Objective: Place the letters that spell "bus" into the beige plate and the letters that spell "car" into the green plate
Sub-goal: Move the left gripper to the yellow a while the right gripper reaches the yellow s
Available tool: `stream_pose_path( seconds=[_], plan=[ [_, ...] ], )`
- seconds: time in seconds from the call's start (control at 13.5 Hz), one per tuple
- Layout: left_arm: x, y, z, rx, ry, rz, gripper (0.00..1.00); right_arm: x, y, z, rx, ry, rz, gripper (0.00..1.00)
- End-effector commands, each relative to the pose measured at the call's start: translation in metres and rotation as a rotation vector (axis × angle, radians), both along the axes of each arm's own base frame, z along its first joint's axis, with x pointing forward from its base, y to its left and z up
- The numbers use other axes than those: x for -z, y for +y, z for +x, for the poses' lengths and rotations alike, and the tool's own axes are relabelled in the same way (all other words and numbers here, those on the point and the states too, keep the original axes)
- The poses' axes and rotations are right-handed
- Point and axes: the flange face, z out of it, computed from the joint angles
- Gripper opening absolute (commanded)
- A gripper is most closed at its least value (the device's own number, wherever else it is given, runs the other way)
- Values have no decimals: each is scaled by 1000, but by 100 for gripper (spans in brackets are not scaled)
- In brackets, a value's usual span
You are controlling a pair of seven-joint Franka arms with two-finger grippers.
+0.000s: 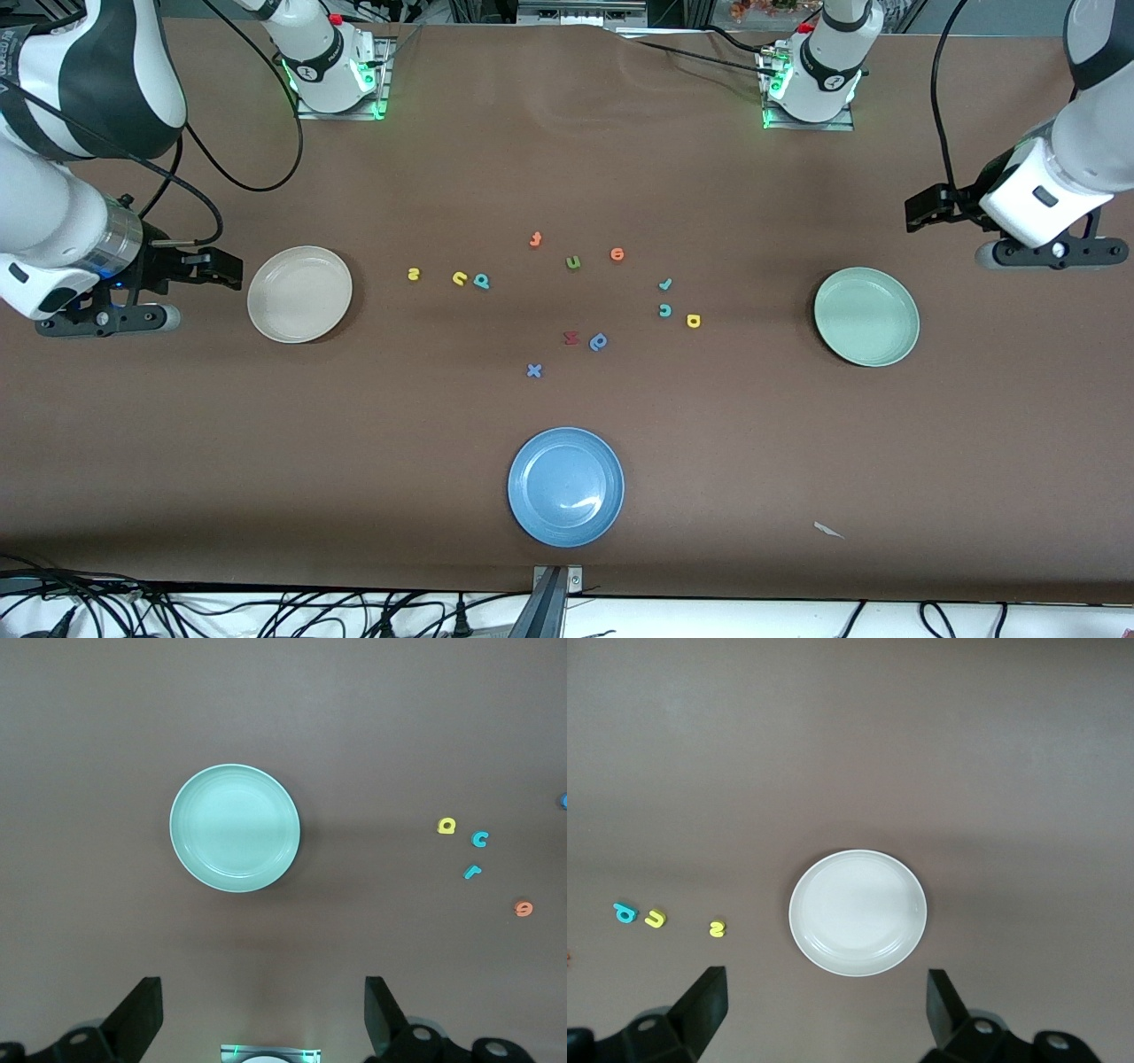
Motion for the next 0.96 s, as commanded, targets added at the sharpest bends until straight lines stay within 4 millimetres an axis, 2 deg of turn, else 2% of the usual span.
stream_pose_path(
  seconds=[0.0, 0.15, 0.37, 0.67, 0.89],
  plan=[
    [0, -3, 5, 16, 3, 4, 100, -8, 0, -5, 4, -1, -8, 99],
    [27, -2, 13, 16, 42, 11, 100, -8, 0, -6, 4, 0, -10, 100],
    [27, -2, 14, 17, 39, 9, 100, -8, -1, -6, 2, 0, -13, 100],
    [40, 4, 22, 28, 45, -1, 100, -8, -1, -5, 2, 0, -10, 99],
    [64, -9, 28, 16, 54, -74, 100, -8, -1, -5, 4, 0, -10, 99]
  ],
)
